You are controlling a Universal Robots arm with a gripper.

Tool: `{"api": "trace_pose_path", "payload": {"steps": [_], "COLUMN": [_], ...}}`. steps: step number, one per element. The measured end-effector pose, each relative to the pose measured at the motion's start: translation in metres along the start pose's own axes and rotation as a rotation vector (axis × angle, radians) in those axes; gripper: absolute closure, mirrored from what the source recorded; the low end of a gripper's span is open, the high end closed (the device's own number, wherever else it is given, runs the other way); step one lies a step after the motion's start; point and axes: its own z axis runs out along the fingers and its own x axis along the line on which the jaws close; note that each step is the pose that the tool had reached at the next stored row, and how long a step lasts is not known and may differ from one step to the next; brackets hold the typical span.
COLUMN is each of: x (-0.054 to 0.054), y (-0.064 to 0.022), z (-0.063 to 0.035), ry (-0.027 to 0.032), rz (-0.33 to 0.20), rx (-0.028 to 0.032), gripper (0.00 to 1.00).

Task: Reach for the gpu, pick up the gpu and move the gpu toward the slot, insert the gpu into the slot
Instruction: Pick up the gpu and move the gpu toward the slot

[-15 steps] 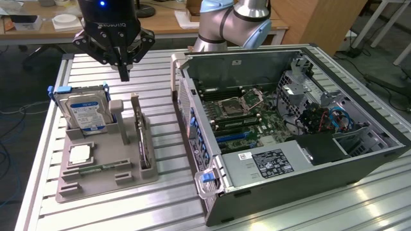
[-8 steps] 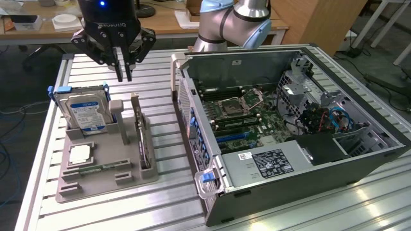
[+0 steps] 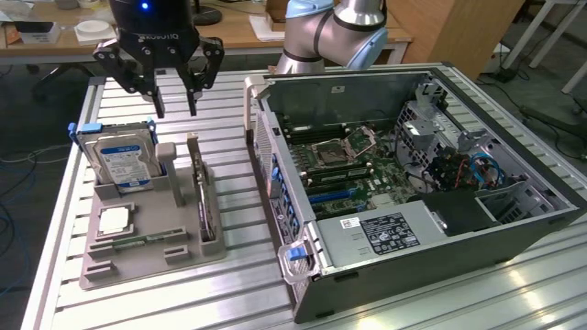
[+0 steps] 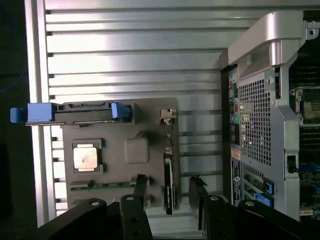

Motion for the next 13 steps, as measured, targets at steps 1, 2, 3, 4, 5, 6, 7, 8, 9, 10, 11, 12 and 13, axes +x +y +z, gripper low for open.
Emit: {"api": "trace_pose_path", "payload": {"steps": [1, 2, 3, 4, 5, 6, 7, 8, 9, 10, 11, 12, 13], "x": [0.0, 0.0, 0.0, 0.0, 0.0, 0.0, 0.0, 0.0, 0.0, 0.0, 0.0, 0.0, 0.0], "y": [0.0, -0.0001, -0.0001, -0.0002, -0.0002, -0.0004, -0.0008, -0.0013, -0.0018, -0.0025, -0.0033, -0.0044, -0.0055], "z": [0.0004, 0.0008, 0.0012, 0.0017, 0.0024, 0.0025, 0.0031, 0.0042, 0.0055, 0.0073, 0.009, 0.0108, 0.0126], "ry": [0.002, 0.0042, 0.0055, 0.0067, 0.0083, 0.0093, 0.01, 0.0107, 0.0109, 0.0108, 0.0109, 0.0107, 0.0109], "rz": [-0.013, -0.028, -0.043, -0.055, -0.063, -0.067, -0.07, -0.073, -0.073, -0.074, -0.074, -0.074, -0.074], "rx": [0.0009, 0.0019, 0.003, 0.0039, 0.006, 0.0123, 0.0177, 0.0198, 0.0212, 0.0211, 0.0212, 0.0212, 0.0213], "gripper": [0.53, 0.53, 0.53, 0.53, 0.53, 0.53, 0.53, 0.53, 0.53, 0.53, 0.53, 0.53, 0.53]}}
